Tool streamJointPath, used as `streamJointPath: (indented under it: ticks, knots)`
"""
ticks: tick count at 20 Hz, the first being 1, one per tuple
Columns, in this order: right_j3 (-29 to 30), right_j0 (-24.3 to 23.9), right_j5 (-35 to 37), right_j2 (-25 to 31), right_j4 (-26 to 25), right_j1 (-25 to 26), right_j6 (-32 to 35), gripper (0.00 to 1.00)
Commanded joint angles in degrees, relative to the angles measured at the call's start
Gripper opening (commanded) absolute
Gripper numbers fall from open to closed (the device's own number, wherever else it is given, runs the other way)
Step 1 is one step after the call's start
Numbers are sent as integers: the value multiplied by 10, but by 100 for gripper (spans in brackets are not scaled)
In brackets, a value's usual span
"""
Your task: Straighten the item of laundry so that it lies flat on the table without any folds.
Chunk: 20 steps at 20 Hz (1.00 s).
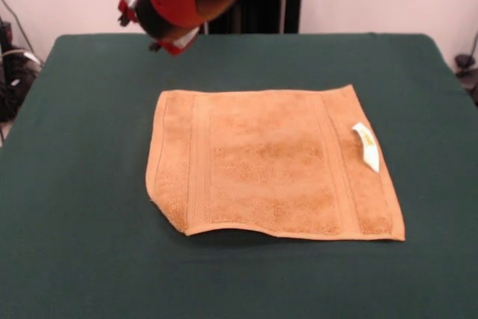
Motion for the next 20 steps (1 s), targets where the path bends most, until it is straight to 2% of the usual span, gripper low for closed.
streamJointPath:
  ticks: [1, 6, 13, 16, 20]
  knots:
    - [68, -22, 58, 130, 55, -36, -237, 100]
    - [99, -64, -11, 191, 93, -25, -262, 100]
    - [170, -142, -174, 282, 158, -7, -262, 100]
    - [185, -178, -195, 325, 179, 13, -289, 100]
    - [207, -229, -187, 394, 207, 37, -328, 100]
